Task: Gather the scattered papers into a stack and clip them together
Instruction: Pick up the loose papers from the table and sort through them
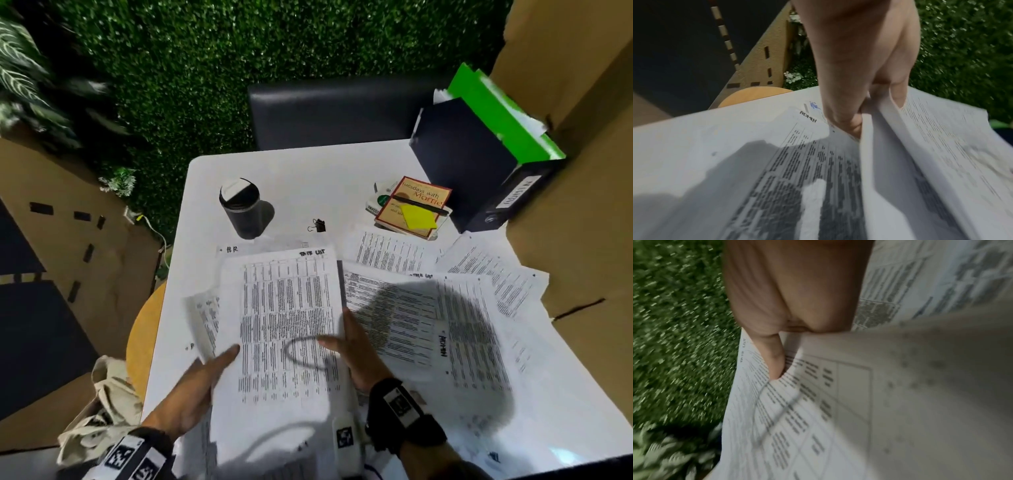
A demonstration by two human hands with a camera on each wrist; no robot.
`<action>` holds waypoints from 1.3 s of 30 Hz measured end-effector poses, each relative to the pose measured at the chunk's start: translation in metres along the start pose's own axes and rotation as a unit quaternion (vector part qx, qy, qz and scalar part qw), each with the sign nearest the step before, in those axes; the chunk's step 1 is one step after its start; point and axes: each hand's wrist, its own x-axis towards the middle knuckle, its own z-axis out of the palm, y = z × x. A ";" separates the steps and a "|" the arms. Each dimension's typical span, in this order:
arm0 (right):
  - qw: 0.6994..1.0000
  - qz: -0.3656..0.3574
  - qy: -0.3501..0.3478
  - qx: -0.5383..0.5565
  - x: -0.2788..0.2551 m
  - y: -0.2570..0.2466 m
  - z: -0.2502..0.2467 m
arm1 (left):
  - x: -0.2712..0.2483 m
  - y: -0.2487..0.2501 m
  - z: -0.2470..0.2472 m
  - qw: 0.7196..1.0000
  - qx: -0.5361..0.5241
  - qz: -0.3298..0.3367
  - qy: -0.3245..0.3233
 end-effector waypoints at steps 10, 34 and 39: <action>0.872 -0.020 0.125 -0.474 0.100 -0.004 -0.111 | -0.030 -0.003 -0.025 0.986 -0.024 0.078 0.148; 0.879 0.033 -0.006 -0.475 0.080 0.012 -0.145 | -0.063 0.007 -0.023 0.941 -0.099 0.127 0.297; 0.809 0.040 0.026 -0.585 0.061 0.061 -0.127 | -0.050 0.000 -0.034 0.952 -0.074 0.102 0.277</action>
